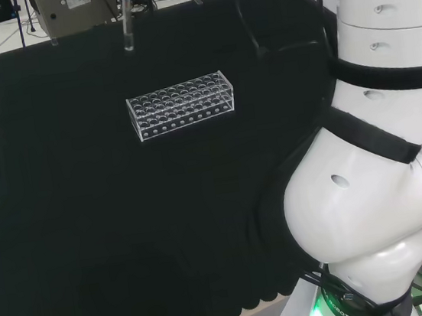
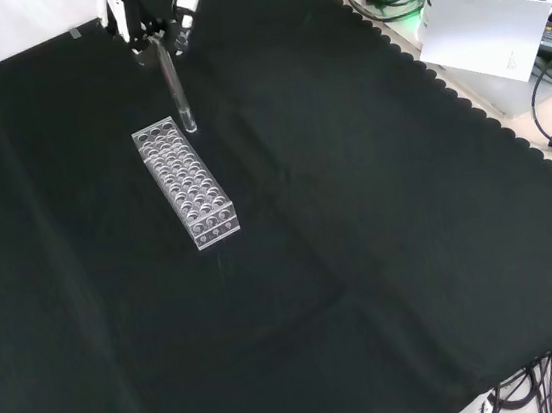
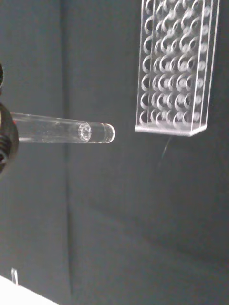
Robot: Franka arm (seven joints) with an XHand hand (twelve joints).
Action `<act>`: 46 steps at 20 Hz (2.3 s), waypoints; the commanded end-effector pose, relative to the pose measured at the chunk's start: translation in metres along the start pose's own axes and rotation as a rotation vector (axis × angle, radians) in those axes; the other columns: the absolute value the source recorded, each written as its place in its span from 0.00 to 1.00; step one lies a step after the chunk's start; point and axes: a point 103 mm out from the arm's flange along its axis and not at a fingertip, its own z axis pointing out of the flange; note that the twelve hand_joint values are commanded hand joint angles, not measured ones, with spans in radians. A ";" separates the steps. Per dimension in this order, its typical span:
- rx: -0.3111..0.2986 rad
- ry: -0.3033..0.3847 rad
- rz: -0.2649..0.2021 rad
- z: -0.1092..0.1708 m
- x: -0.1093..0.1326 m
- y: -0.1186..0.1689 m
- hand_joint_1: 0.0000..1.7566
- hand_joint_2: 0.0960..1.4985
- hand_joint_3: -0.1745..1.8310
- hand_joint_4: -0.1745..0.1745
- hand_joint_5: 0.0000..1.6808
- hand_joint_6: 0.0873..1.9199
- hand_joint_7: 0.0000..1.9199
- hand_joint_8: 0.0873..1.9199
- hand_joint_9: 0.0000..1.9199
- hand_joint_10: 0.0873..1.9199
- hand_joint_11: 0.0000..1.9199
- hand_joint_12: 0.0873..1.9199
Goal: Shake the test tube.
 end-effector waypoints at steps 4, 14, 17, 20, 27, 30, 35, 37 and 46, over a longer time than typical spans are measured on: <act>0.008 -0.018 -0.001 -0.001 0.007 0.003 0.80 0.64 0.09 0.00 0.67 0.32 0.90 0.16 0.65 0.29 0.44 0.61; 0.030 -0.065 0.225 0.003 -0.092 -0.013 0.80 0.64 0.09 0.00 0.67 0.32 0.90 0.16 0.65 0.29 0.44 0.61; 0.031 -0.088 0.287 -0.001 -0.120 -0.022 0.80 0.64 0.09 0.00 0.67 0.32 0.90 0.16 0.65 0.29 0.44 0.61; 0.029 -0.114 0.340 -0.006 -0.145 -0.031 0.80 0.64 0.09 0.00 0.67 0.31 0.90 0.16 0.65 0.29 0.44 0.60; 0.025 -0.124 0.395 -0.013 -0.173 -0.042 0.80 0.64 0.09 0.00 0.67 0.31 0.90 0.16 0.65 0.29 0.44 0.60; 0.029 -0.119 0.377 -0.011 -0.168 -0.038 0.80 0.64 0.09 0.00 0.67 0.31 0.90 0.16 0.65 0.29 0.44 0.60; 0.030 -0.090 0.326 0.000 -0.140 -0.023 0.80 0.64 0.09 0.00 0.67 0.31 0.90 0.16 0.65 0.29 0.44 0.60; 0.031 -0.074 0.295 0.005 -0.123 -0.016 0.80 0.64 0.09 0.00 0.67 0.31 0.90 0.16 0.65 0.29 0.44 0.60; 0.036 -0.009 0.146 0.010 -0.057 0.012 0.80 0.64 0.09 0.00 0.68 0.31 0.91 0.15 0.65 0.29 0.44 0.60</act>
